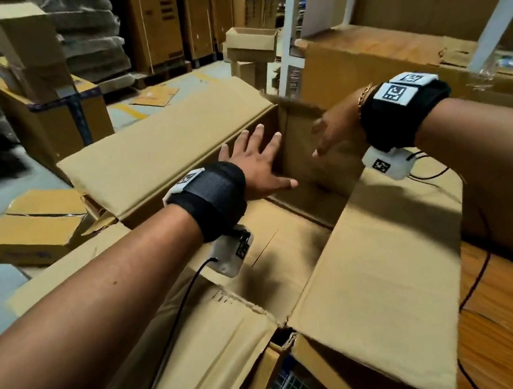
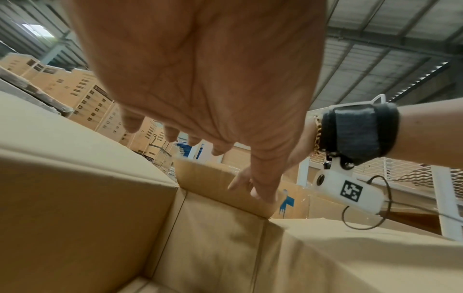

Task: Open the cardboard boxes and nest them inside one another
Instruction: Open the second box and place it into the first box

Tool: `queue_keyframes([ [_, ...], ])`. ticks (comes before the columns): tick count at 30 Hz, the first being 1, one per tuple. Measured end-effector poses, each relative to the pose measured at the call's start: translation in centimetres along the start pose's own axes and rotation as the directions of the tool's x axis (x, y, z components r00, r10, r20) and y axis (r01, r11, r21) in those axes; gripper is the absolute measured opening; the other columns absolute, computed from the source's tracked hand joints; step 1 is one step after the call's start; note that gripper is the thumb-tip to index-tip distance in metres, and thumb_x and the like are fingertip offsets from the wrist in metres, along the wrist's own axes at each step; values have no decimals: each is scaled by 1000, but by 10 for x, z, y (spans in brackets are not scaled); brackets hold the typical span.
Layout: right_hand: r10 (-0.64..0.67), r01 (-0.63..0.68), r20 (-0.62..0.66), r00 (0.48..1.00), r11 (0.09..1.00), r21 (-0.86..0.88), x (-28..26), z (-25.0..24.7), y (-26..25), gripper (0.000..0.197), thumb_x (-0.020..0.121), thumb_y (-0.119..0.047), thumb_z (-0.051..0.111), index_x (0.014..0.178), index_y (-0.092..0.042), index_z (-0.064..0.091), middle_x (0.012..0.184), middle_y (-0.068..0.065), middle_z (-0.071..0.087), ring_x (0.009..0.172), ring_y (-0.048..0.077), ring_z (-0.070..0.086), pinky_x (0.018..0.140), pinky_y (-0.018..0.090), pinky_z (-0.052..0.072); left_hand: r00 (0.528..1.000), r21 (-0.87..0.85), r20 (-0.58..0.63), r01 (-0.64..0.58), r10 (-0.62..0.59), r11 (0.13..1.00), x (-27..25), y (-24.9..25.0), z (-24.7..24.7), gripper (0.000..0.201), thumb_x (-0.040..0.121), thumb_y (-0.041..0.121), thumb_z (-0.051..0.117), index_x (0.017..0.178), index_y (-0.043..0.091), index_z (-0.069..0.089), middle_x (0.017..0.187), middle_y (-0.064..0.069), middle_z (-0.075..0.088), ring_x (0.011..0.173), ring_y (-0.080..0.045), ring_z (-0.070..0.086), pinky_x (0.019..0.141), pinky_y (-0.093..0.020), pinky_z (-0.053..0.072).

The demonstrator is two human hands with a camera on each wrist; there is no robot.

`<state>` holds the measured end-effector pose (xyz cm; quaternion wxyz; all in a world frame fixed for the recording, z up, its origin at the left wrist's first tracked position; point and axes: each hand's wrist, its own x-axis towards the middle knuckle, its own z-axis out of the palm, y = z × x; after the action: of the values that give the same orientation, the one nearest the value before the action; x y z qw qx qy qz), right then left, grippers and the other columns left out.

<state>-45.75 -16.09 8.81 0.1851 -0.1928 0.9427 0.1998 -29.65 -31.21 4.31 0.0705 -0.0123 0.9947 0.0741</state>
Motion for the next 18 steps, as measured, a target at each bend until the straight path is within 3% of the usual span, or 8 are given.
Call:
queue_keyframes([
  [2,37,-63,-201,979,990,-124,2,-7,19,84,87,-68,53,155,-27,25,161,10,24,145,33,31,114,50,30,1000,-19,1,-15,15,1000,5,3,3,96,84,72,46,154,35,-8,161,0,-21,149,-25,-14,119,-52,-1],
  [5,114,-161,-326,938,980,-120,9,-13,51,84,85,-68,54,154,-30,27,164,5,18,148,30,25,114,54,21,999,-24,12,-36,36,999,9,9,9,97,83,73,46,154,34,-8,161,0,-21,149,-24,-14,119,-52,0],
  [7,164,-200,-326,931,976,-82,22,-9,76,83,85,-64,58,154,-28,29,163,5,20,148,31,24,115,55,21,999,-17,17,-44,44,999,12,13,14,97,84,73,45,153,33,-9,161,0,-21,149,-24,-14,119,-52,0],
  [11,149,-172,-229,962,982,-83,50,17,109,65,86,-60,53,141,-26,45,145,10,40,134,37,37,108,48,37,999,6,17,-45,45,999,15,15,23,97,83,74,45,154,34,-8,161,-1,-20,149,-25,-13,119,-52,0],
  [13,116,-132,-219,969,989,-60,58,22,116,76,75,-70,52,137,-26,49,143,9,40,133,37,39,106,48,38,999,11,26,-40,40,999,16,15,23,97,83,73,45,154,34,-8,161,-1,-20,149,-25,-13,119,-52,0],
  [15,129,-139,-254,958,990,-18,54,18,115,88,71,-73,53,146,-27,42,151,8,38,136,39,39,108,51,37,999,22,37,-40,39,999,17,17,21,97,83,73,46,154,34,-8,161,-1,-20,149,-25,-13,119,-53,0],
  [18,171,-154,-283,944,985,82,35,11,106,83,82,-60,63,151,-25,34,153,10,37,137,38,39,108,48,37,998,24,39,-49,48,998,18,23,17,96,84,73,46,154,33,-7,161,-1,-20,149,-25,-13,119,-53,0],
])
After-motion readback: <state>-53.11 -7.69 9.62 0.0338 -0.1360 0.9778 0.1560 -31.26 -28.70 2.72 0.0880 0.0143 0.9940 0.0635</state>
